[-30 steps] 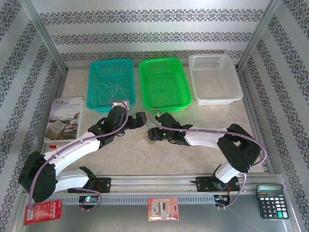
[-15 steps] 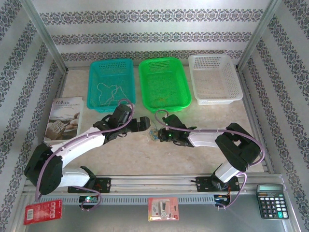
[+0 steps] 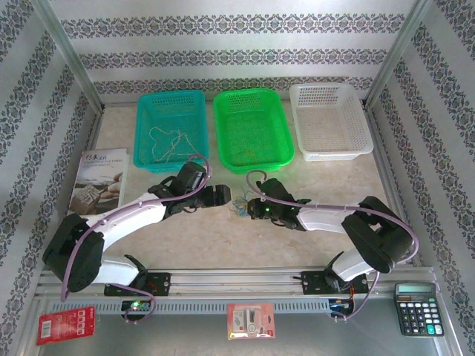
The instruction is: Untangle the cables
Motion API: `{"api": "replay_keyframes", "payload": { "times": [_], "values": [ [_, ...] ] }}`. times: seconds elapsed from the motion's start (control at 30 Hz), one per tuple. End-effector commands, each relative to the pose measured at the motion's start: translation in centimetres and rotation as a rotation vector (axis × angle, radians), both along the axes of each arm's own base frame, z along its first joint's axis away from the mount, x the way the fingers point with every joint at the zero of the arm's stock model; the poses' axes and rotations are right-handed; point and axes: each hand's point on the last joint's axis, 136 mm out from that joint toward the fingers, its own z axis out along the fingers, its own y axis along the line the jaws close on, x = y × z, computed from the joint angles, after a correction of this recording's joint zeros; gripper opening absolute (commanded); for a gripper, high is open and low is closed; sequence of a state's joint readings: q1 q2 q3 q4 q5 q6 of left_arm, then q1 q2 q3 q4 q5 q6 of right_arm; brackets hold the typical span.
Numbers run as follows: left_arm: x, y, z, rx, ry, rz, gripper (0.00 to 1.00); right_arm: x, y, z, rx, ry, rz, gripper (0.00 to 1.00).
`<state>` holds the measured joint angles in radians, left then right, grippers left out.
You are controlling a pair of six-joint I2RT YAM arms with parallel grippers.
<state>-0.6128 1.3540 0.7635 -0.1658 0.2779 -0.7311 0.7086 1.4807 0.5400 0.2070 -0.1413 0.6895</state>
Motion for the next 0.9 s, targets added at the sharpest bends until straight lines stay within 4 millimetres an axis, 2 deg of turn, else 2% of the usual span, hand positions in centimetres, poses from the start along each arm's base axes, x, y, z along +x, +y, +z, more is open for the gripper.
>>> {"api": "replay_keyframes", "payload": {
  "times": [0.0, 0.13, 0.23, 0.3, 0.6, 0.67, 0.73, 0.87],
  "values": [
    [0.5, -0.7, 0.0, -0.054, 0.008, 0.001, 0.72, 0.0, -0.6, 1.1, 0.026, -0.012, -0.029, 0.12],
    [0.6, -1.2, -0.6, -0.089, 0.031, 0.013, 0.68, -0.1, -0.6, 0.8, 0.021, -0.003, -0.026, 0.15],
    [0.7, -1.3, -0.7, -0.099, 0.033, 0.021, 0.70, -0.1, -0.6, 0.1, 0.013, 0.015, -0.027, 0.34],
    [0.6, -1.3, -0.6, -0.098, 0.033, 0.022, 0.73, -0.1, -0.5, 0.1, 0.022, 0.016, -0.028, 0.41],
    [0.8, -1.1, -0.6, -0.088, 0.026, 0.026, 0.80, 0.8, 1.2, 0.4, 0.032, 0.016, -0.005, 0.52],
    [0.8, -1.1, -0.6, -0.087, 0.027, 0.027, 0.81, 1.0, 1.8, -0.1, 0.027, 0.023, 0.003, 0.52],
    [0.8, -1.1, -0.6, -0.088, 0.028, 0.027, 0.82, 1.2, 2.1, -0.4, 0.030, 0.031, 0.006, 0.47],
    [0.7, -1.0, -0.5, -0.084, 0.024, 0.025, 0.83, 1.4, 2.3, -0.1, 0.060, 0.029, 0.005, 0.19]
  ]
}}
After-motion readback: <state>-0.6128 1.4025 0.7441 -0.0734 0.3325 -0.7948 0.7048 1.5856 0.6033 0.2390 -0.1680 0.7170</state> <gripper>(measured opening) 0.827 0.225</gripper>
